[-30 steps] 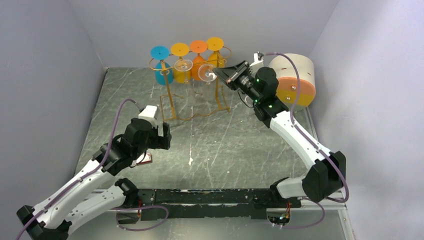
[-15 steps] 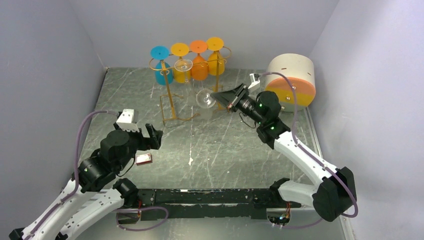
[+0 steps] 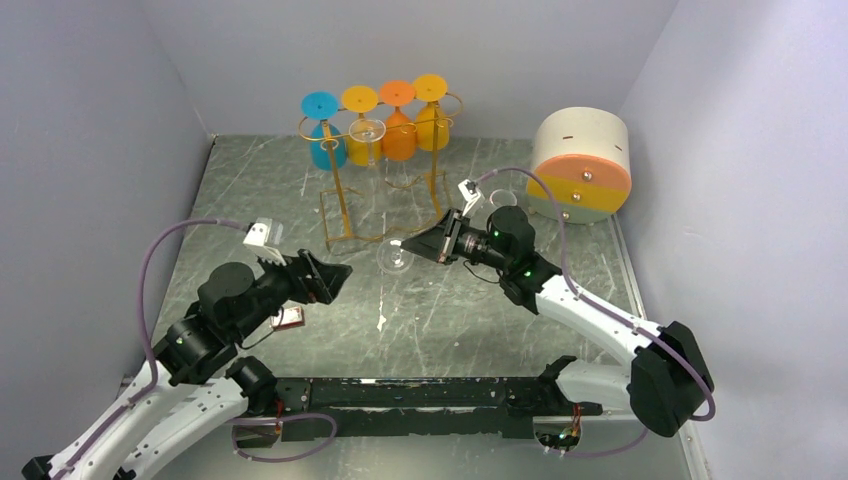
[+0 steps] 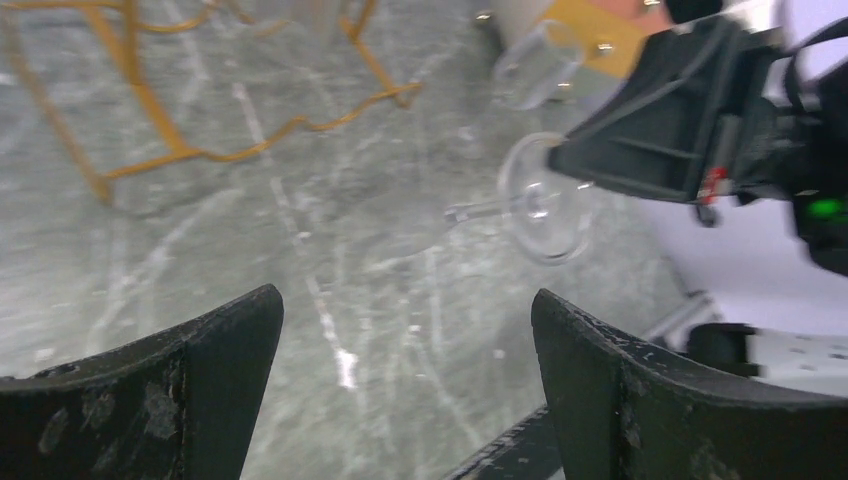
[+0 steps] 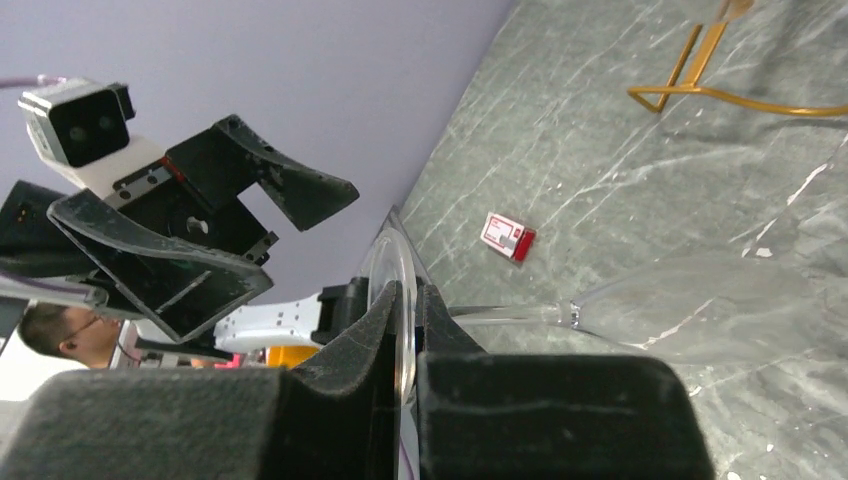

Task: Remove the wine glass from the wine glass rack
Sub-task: Place the wine glass at the center of the board.

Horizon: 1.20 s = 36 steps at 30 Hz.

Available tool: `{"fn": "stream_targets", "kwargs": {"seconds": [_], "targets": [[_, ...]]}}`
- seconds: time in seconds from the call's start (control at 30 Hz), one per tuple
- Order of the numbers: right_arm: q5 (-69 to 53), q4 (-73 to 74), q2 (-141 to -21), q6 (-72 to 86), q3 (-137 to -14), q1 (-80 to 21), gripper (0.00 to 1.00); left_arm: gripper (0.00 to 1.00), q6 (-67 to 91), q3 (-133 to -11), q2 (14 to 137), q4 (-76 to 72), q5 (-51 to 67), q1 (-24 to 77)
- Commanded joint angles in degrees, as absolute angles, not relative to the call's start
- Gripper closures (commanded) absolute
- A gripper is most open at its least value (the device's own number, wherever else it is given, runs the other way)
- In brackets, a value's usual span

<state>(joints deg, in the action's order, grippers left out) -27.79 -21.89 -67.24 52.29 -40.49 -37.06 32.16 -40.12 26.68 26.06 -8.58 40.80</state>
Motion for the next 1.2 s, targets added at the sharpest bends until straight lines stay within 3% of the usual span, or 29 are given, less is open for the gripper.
{"fn": "stream_targets", "kwargs": {"seconds": [0.0,0.2,0.37,0.57,0.8,0.9,1.1,1.17], "targets": [[-31.26,-24.15,-67.66,48.90,-40.69,-38.16,1.00,0.02,42.16,-35.52,25.43,13.41,3.39,40.51],[-31.07,-20.88,-66.18,46.43,-40.08,-38.84,1.00,0.02,49.73,-26.41,24.46,-6.05,12.96,40.48],[-32.48,-19.04,-65.21,44.75,-40.54,-39.10,1.00,0.20,51.44,-24.47,31.58,-12.06,18.34,40.45],[-34.01,-20.26,-65.42,45.05,-39.95,-39.48,1.00,0.30,52.04,-22.12,36.89,-21.12,21.79,40.56],[-36.05,-21.52,-65.98,44.39,-39.40,-39.89,1.00,0.60,52.85,-21.76,40.38,-23.30,21.94,40.62],[-37.76,-21.99,-66.11,44.27,-39.57,-39.88,1.00,0.66,53.51,-20.80,40.34,-25.16,21.76,40.56],[-40.04,-23.51,-64.78,44.56,-39.64,-39.83,1.00,0.92,51.16,-22.65,41.15,-21.93,23.28,40.65],[-40.87,-23.27,-64.48,43.93,-39.97,-39.83,1.00,0.93,50.08,-23.53,41.00,-19.68,22.89,40.66]]}}
